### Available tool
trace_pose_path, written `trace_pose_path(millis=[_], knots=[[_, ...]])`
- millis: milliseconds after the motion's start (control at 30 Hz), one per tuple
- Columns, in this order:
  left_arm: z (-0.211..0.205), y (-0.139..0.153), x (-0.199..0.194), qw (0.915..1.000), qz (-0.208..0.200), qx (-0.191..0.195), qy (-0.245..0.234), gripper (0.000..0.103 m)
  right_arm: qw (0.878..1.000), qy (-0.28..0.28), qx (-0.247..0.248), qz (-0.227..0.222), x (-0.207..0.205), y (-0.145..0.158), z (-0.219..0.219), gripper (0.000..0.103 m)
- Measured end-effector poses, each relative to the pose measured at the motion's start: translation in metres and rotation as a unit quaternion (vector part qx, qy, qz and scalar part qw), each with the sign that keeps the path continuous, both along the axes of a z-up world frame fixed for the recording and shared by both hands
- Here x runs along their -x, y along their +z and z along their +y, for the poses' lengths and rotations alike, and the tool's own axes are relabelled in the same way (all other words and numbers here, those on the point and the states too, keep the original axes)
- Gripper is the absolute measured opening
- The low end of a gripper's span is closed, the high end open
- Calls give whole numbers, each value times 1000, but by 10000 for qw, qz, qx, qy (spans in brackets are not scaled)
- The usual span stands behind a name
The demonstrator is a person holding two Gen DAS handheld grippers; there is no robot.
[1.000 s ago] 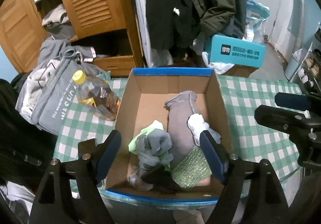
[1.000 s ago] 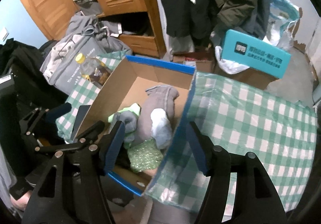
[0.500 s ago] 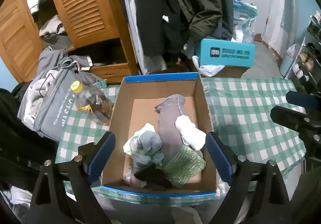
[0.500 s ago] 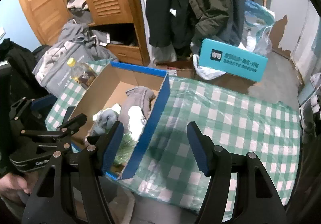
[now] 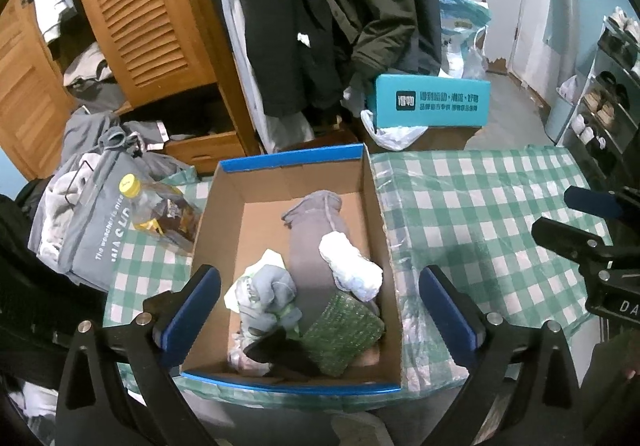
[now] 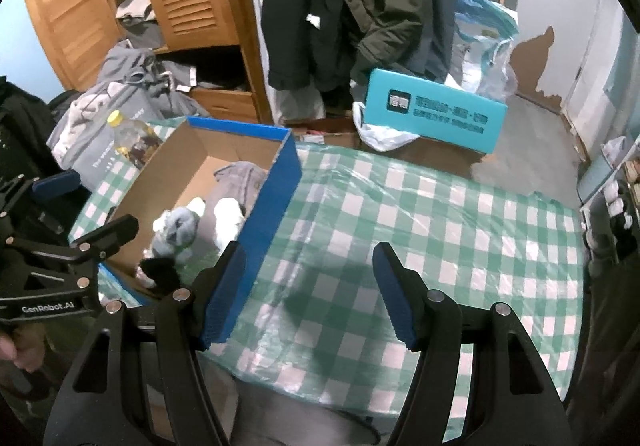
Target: Organize soft objects
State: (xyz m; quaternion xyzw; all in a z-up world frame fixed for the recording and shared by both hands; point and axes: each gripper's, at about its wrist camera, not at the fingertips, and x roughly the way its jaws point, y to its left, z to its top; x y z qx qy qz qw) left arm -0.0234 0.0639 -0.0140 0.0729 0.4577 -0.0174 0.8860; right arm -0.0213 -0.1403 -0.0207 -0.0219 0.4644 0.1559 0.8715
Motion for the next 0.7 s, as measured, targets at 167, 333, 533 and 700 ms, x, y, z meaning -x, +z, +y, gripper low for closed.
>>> trace_pose_path(millis=[167,333,533,700], knots=[[-5,-3,0,10000,19,-68,-12,100,10000,-66,18,-7,0,-4,-9,65],[-9,-1,1,10000,-1,-70,-35,101,9999,-102,7,55,0,-10,-14,65],[-15,-3,1,9997,24,-226,-81,101,9999,-97,-6,39,1,-9,-15,65],[-16,-4,1,9997,32,-234,-90,101,9999,-102,-1,57,1,-10,-15,65]])
